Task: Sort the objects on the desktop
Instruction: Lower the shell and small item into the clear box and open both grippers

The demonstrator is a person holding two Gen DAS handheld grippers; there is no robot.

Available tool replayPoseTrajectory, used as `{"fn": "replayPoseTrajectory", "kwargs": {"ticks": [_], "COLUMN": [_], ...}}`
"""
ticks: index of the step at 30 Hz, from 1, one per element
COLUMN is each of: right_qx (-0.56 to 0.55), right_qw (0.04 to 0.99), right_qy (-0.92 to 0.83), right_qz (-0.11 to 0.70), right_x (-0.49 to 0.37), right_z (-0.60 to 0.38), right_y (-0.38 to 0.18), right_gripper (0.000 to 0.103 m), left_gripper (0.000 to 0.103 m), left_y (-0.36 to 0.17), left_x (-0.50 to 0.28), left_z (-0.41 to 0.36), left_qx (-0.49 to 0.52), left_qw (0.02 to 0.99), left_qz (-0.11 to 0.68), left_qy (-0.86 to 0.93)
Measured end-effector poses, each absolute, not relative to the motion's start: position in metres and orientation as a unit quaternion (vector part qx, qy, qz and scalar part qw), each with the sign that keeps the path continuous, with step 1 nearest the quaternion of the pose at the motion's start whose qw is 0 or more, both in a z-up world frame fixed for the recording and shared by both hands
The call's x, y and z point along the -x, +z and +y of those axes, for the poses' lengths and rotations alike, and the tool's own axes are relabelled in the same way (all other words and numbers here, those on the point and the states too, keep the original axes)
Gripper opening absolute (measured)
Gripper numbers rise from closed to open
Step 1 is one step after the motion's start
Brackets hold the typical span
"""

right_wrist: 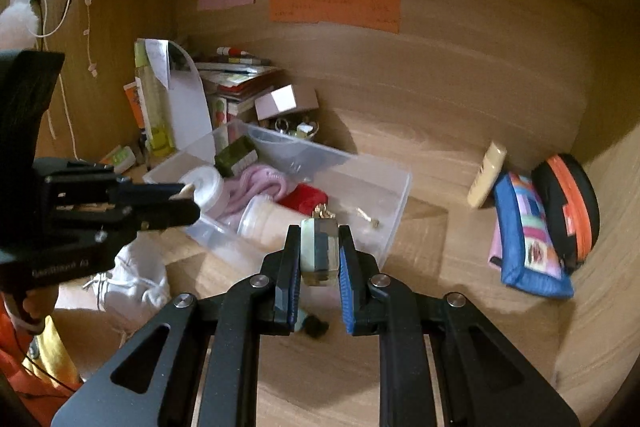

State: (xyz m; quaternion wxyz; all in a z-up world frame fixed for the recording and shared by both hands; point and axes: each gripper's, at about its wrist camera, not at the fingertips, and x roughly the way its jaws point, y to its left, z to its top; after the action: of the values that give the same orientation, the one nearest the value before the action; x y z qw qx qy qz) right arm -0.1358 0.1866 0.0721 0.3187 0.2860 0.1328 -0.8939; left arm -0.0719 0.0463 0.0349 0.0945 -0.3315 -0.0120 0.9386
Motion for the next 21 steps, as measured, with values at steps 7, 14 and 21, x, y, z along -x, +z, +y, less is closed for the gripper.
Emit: {"fn": "replayPoseTrajectory", "kwargs": {"ticks": [7, 14, 21], "right_qx": [-0.299, -0.328, -0.353], "right_qw": [0.320, 0.310, 0.282], "right_qy": [-0.889, -0.882, -0.882], "right_qz": [0.136, 0.135, 0.131], "right_x": [0.159, 0.186, 0.208], "right_z": [0.174, 0.166, 0.157], "right_y": [0.065, 0.047, 0.024], "right_gripper": [0.015, 0.015, 0.015], "left_gripper": [0.014, 0.014, 0.014], "left_y": [0.031, 0.012, -0.006], "left_x": [0.097, 0.110, 0.120], "left_z": [0.033, 0.024, 0.022], "left_qx": [0.343, 0.359, 0.379], "left_qw": [0.087, 0.073, 0.084], "left_qz": [-0.013, -0.017, -0.029], "left_qy": [0.935, 0.930, 0.921]}}
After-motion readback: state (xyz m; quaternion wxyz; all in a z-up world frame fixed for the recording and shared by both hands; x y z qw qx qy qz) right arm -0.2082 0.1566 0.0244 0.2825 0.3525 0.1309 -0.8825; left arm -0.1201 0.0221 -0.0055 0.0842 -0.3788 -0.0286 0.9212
